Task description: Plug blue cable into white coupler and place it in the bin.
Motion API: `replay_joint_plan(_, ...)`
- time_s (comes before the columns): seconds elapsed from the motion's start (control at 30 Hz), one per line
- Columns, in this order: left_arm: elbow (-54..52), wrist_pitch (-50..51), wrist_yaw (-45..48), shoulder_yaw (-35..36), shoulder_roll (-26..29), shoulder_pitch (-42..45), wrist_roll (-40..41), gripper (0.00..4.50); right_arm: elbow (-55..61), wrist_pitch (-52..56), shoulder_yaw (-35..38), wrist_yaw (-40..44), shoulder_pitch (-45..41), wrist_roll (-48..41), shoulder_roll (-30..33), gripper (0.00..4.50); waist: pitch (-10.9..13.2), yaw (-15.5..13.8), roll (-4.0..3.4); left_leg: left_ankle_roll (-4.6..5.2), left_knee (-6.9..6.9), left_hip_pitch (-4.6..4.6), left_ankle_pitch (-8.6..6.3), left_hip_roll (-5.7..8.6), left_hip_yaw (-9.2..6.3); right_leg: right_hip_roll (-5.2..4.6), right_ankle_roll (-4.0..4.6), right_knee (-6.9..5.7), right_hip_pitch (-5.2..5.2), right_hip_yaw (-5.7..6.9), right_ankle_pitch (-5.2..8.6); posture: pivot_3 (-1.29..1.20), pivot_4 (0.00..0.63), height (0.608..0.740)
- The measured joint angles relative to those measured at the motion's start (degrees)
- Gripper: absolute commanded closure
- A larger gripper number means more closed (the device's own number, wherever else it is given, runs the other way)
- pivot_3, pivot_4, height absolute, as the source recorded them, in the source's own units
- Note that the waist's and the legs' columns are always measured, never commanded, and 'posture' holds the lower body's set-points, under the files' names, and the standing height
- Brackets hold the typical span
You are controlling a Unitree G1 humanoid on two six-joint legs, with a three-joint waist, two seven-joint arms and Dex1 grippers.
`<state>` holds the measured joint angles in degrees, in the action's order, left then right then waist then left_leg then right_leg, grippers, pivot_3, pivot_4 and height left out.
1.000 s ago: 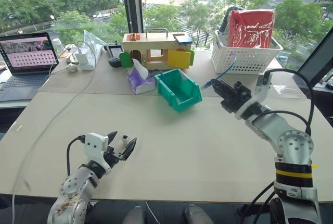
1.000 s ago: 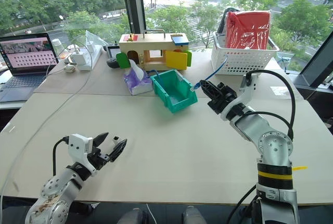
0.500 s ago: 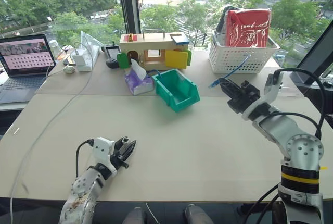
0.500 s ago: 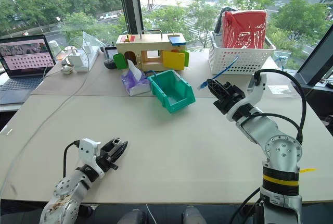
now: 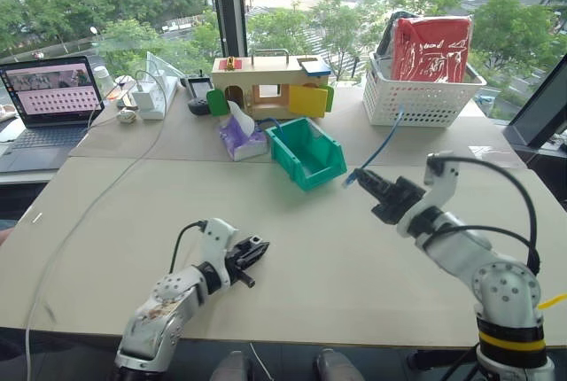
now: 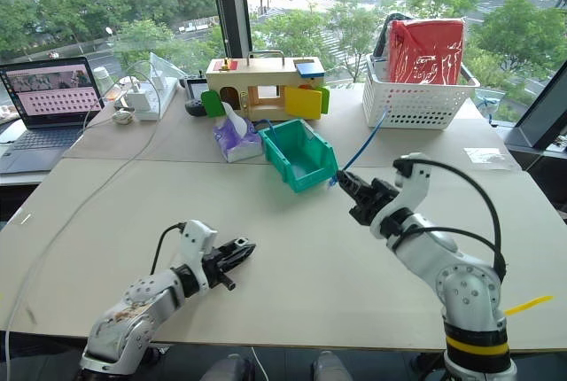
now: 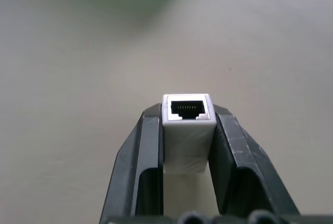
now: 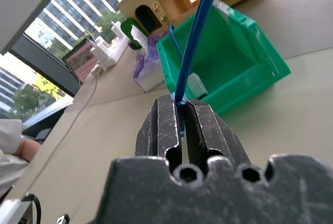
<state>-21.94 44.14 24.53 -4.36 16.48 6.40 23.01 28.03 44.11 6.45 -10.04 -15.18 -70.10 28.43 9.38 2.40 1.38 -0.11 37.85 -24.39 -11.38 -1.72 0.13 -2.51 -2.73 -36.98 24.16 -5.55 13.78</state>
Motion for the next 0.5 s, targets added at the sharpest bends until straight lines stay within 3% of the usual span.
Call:
replay_joint_plan(0.27, -5.07, 24.19, -6.19, -0.39, -1.67, 8.77, 5.22, 3.82, 4.30, 3.13, -7.96, 2.49, 0.94, 5.93, -0.63, 4.50, 0.01, 0.19, 0.03, 0.00, 0.00, 0.06, 0.00, -0.01, -0.08, 0.09, 0.02, -0.04, 0.00, 0.03, 0.01, 0.00, 0.150, 0.715)
replay_joint_plan(0.5, -4.66, 27.49, -3.82, -1.13, -1.96, 10.49, 8.16, 3.82, 3.16, 6.98, -12.41, 5.75, -2.63, 6.68, -3.31, 4.50, 0.06, 0.12, 0.11, 0.00, 0.00, 0.04, 0.00, 0.00, -0.07, 0.08, 0.03, -0.02, 0.01, 0.03, 0.00, 0.00, 0.150, 0.715)
